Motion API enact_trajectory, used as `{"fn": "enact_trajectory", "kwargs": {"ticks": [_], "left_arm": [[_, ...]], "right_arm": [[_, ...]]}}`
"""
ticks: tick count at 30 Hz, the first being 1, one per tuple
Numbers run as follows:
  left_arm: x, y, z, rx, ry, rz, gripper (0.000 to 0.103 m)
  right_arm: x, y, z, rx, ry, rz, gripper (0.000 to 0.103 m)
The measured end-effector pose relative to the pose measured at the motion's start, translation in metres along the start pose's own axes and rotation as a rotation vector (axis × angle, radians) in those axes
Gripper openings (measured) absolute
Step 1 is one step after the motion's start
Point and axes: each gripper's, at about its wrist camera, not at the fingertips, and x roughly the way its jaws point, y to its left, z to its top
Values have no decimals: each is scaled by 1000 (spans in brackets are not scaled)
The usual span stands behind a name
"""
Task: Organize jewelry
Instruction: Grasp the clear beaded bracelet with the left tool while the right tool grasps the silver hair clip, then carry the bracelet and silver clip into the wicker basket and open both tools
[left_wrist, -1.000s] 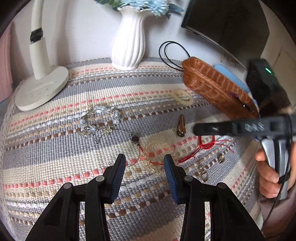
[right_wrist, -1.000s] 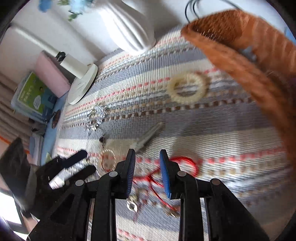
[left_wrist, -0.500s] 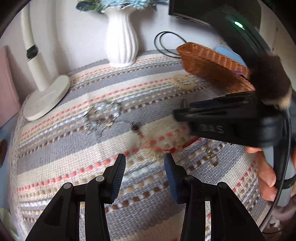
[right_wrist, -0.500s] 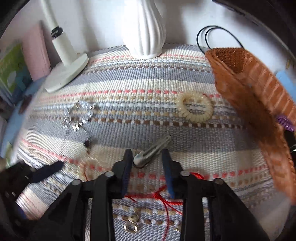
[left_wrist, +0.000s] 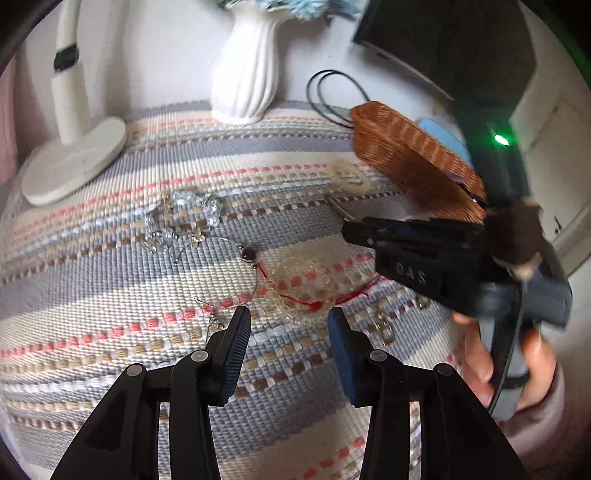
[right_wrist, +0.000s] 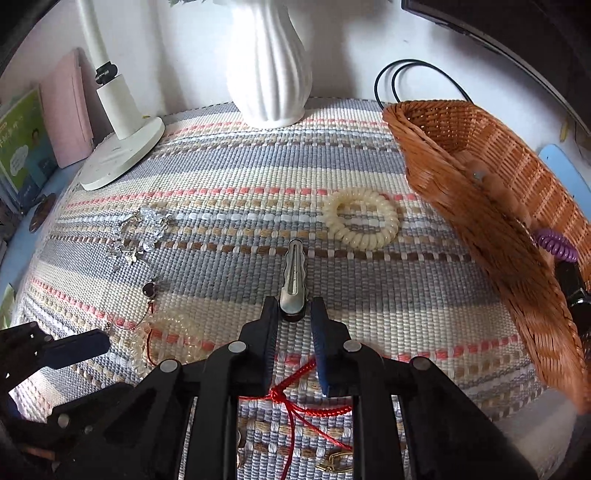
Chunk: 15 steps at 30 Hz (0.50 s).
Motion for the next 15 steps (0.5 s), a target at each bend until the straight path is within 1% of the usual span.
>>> {"fn": "enact_trajectory", "kwargs": {"ticks": [1, 2, 3, 5, 6, 7, 8, 9, 10, 12, 13, 15], "left_arm": [[4, 0, 1, -11, 6, 16, 40], [9, -1, 2, -20, 17, 33, 27], [11, -2, 3, -20, 16, 28, 24], [13, -9, 5, -5, 13, 52, 21], [15, -12, 5, 3, 12, 76, 14], [19, -16, 6, 15, 21, 110, 11], [22, -19, 8, 31, 16, 143, 9], [22, -23, 7, 46, 14, 159, 9], [22, -25, 6, 54, 14, 158, 9], [18, -25, 4, 40, 13, 117, 9], [11, -24, 3, 28, 0, 95, 9], [-3, -20, 2, 17, -29, 73, 9]], "right_arm": [[0, 0, -1, -5, -5, -2, 20], [0, 1, -2, -12, -12, -3, 20], [0, 1, -2, -15, -17, -3, 20], [-1, 1, -4, -24, -30, -6, 20], [-1, 3, -4, -35, -34, -13, 20], [-1, 5, -5, -51, -40, -26, 18], [-2, 7, -6, -69, -46, -41, 18], [-3, 8, -7, -73, -48, -44, 18], [-4, 7, -7, -71, -47, -35, 18], [-9, -2, -7, -36, -46, 43, 18], [-14, -8, -7, -6, -50, 105, 18], [-23, -18, -5, 33, -57, 184, 18]]}}
